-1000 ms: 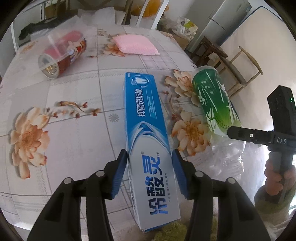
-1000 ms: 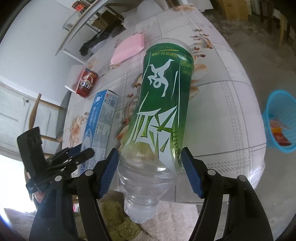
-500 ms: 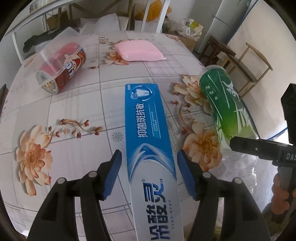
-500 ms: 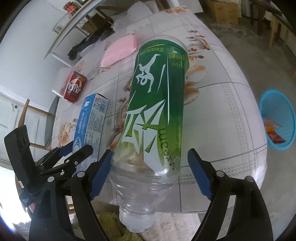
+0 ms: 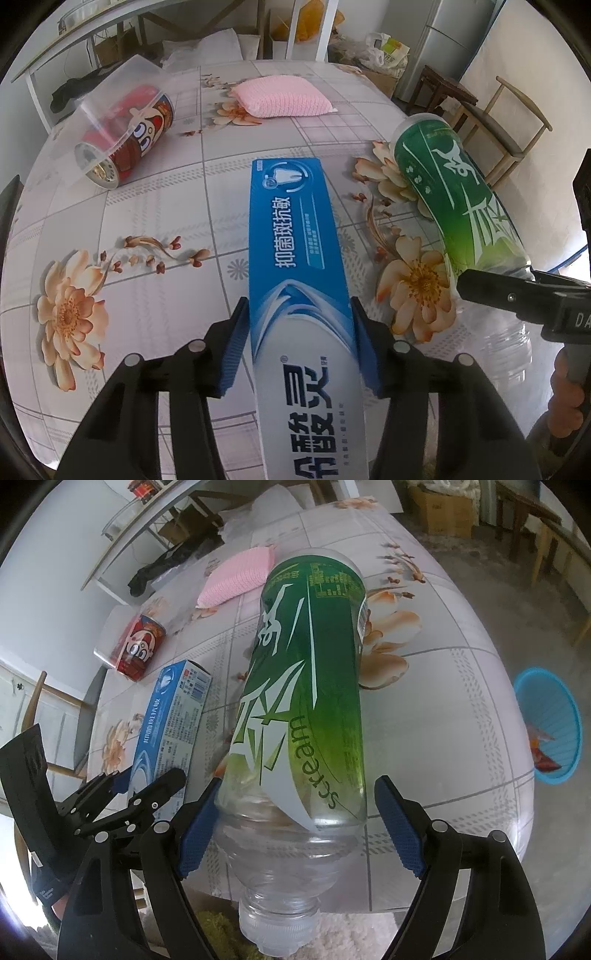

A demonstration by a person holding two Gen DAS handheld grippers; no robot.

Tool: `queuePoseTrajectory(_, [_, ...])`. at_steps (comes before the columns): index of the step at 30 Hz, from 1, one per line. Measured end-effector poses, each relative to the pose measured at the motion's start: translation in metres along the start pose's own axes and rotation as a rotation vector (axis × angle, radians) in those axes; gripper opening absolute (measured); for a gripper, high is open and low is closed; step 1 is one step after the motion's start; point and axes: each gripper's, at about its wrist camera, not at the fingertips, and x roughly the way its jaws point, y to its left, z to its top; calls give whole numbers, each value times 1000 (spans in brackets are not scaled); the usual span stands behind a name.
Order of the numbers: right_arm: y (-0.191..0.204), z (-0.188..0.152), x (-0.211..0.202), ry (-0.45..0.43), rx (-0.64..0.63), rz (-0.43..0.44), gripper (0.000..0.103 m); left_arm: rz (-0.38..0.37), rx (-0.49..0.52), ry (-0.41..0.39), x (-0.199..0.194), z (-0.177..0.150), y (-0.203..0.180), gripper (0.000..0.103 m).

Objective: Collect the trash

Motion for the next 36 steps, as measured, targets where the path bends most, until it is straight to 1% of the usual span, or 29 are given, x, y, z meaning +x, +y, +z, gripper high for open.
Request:
queuePoseTrajectory(2, [1, 0, 0, -3, 6, 0, 78, 1, -1, -2, 0, 0, 0, 49])
queuePoseTrajectory(9, [-6, 0, -3, -16, 27, -4, 78, 0, -4, -3, 0, 1, 0, 48])
queuePoseTrajectory(26, [-6, 1, 1, -14, 35, 4, 68, 3, -7, -9, -1, 2, 1, 48])
queuePoseTrajectory(36, [-5, 1, 0, -17, 24, -4, 67, 7, -23, -26, -2, 0, -2, 47])
